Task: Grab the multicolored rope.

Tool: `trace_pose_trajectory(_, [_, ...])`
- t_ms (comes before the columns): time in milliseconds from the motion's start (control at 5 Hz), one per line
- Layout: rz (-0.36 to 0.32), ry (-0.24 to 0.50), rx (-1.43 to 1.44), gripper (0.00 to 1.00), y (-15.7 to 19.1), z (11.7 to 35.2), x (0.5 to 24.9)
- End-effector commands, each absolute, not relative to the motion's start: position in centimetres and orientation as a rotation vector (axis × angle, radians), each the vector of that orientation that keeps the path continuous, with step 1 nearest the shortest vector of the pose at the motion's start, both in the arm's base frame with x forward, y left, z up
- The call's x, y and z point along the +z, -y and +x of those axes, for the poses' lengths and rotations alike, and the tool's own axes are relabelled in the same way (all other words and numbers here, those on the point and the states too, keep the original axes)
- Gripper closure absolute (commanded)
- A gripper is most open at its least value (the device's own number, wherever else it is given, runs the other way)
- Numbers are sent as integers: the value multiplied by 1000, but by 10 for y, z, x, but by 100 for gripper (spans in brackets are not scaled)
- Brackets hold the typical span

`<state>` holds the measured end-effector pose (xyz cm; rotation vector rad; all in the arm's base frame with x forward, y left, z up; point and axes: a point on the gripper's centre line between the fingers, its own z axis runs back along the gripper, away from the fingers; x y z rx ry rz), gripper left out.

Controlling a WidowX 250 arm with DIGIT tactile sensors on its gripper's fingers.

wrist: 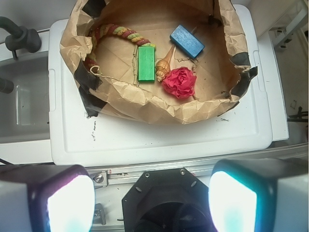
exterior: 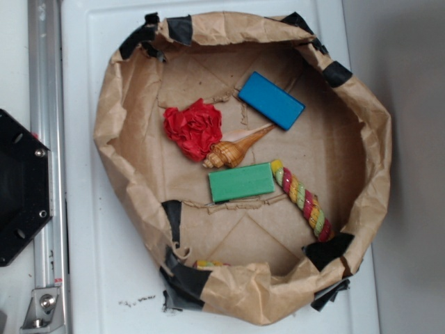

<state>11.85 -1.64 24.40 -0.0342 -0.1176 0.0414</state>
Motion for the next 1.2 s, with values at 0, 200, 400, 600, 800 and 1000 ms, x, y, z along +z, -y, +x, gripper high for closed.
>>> trace_pose_trajectory(0, [-34, 118, 41, 0, 16, 118, 244])
trace_pose_trajectory(200, [-147, 167, -159, 0, 16, 169, 208])
trace_pose_trajectory(400, [-84, 192, -302, 0, 27, 219, 174])
trace_pose_trajectory(600, [12, 143, -382, 0, 29, 268, 127])
trace_pose_trajectory(800, [140, 143, -392, 0, 36, 319, 100])
trace_pose_trajectory(1000, [167, 131, -474, 0, 58, 332, 79])
